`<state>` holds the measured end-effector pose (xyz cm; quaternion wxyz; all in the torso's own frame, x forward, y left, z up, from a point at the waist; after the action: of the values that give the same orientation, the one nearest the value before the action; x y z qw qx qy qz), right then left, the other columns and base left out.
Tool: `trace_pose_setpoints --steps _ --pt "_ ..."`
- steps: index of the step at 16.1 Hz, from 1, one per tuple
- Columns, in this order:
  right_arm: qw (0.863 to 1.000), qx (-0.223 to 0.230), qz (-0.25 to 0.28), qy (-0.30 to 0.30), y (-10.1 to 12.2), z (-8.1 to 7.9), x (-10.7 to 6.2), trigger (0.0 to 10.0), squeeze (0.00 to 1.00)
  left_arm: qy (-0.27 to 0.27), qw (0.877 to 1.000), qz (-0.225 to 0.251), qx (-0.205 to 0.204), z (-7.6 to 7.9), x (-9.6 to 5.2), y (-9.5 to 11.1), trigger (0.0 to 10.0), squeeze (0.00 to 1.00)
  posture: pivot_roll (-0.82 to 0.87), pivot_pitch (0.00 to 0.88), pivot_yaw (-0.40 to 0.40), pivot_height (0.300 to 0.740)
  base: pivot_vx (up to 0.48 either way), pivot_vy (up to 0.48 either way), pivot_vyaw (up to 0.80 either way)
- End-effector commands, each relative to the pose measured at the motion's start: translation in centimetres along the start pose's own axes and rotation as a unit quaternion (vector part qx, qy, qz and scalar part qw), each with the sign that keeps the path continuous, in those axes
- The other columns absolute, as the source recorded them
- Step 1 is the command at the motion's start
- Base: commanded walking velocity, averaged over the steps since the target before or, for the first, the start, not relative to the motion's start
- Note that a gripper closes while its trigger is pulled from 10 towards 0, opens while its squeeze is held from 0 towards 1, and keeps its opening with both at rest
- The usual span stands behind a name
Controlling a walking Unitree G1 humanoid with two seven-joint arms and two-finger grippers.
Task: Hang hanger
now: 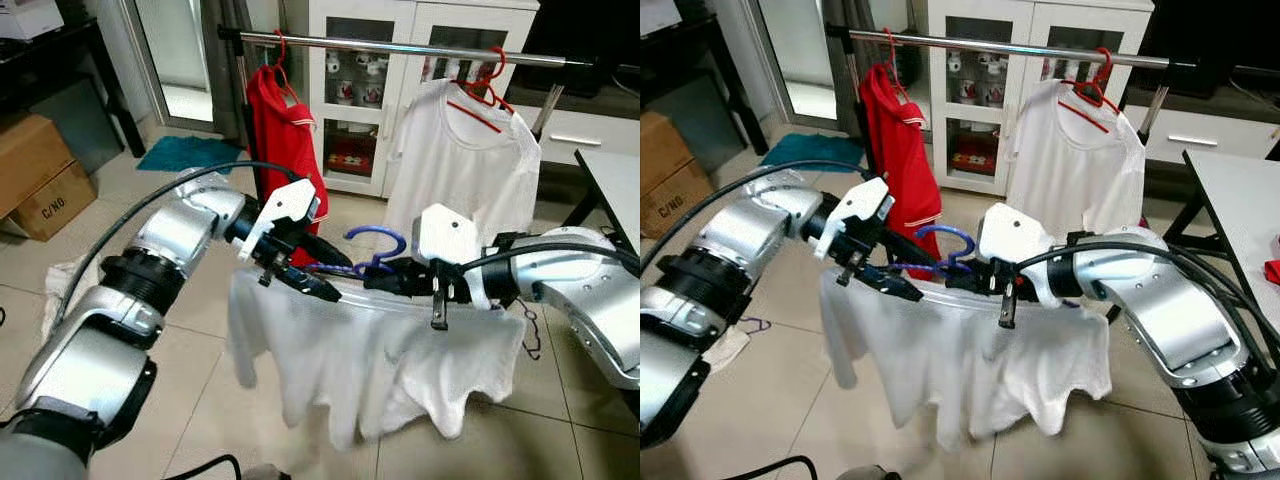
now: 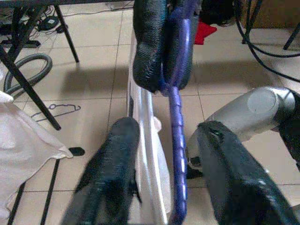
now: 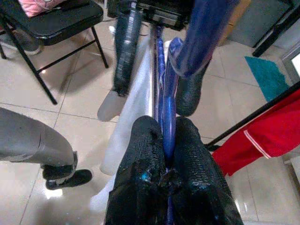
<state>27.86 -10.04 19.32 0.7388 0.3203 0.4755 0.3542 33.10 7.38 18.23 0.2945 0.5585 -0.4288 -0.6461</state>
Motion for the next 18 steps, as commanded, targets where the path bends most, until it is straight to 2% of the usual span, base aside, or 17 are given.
trace_pose_setpoints --steps 1,10,11,14,17,18 --pt "1.000 -0.016 0.003 0.004 0.7 0.1 0.0 10.0 0.00 0.023 0.999 -0.007 0.023 -0.8 -0.1 0.8 0.0 0.00 -0.01 0.000 0.050 0.740 0.000 0.000 0.00" --pt "1.000 -0.002 0.013 0.004 1.1 0.2 0.0 10.0 0.00 0.021 0.999 -0.008 0.029 -0.8 0.0 -0.1 0.0 0.00 -0.01 0.000 0.057 0.740 0.000 0.000 0.00" --pt "1.000 0.012 0.020 0.001 1.2 0.3 -0.1 10.0 1.00 0.032 0.999 -0.001 0.029 -0.9 -0.1 -0.1 0.0 0.00 -0.01 0.000 0.057 0.740 0.000 0.000 0.00" --pt "0.999 0.027 0.025 0.001 1.0 0.2 -0.8 10.0 1.00 0.053 0.998 0.013 0.014 -0.8 -0.9 -0.6 0.0 0.00 -0.01 0.000 0.061 0.740 0.000 0.000 0.00" --pt "0.998 0.034 0.046 -0.021 1.2 1.0 -3.5 10.0 1.00 0.081 0.996 0.024 -0.013 -0.5 -2.3 -1.8 0.0 0.00 0.00 0.000 0.057 0.740 0.000 0.000 0.00" --pt "0.998 0.035 0.048 -0.024 1.2 1.1 -3.8 10.0 1.00 0.085 0.996 0.023 -0.017 -0.5 -2.4 -2.1 0.0 0.00 0.00 0.000 0.057 0.740 0.000 0.000 0.00"
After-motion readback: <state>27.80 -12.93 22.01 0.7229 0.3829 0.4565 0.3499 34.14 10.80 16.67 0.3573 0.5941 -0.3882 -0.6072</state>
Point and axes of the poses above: a point about 5 cm out from each wrist's last joint towards the gripper, its own x axis pointing out of the wrist towards the gripper, its own y axis along the axis of the wrist's last joint, z = x × y, the point moved 4 cm from there along x, pointing out of the wrist towards the gripper, and after that the axes turned 5 degrees about -x, right-handed, at the moved point
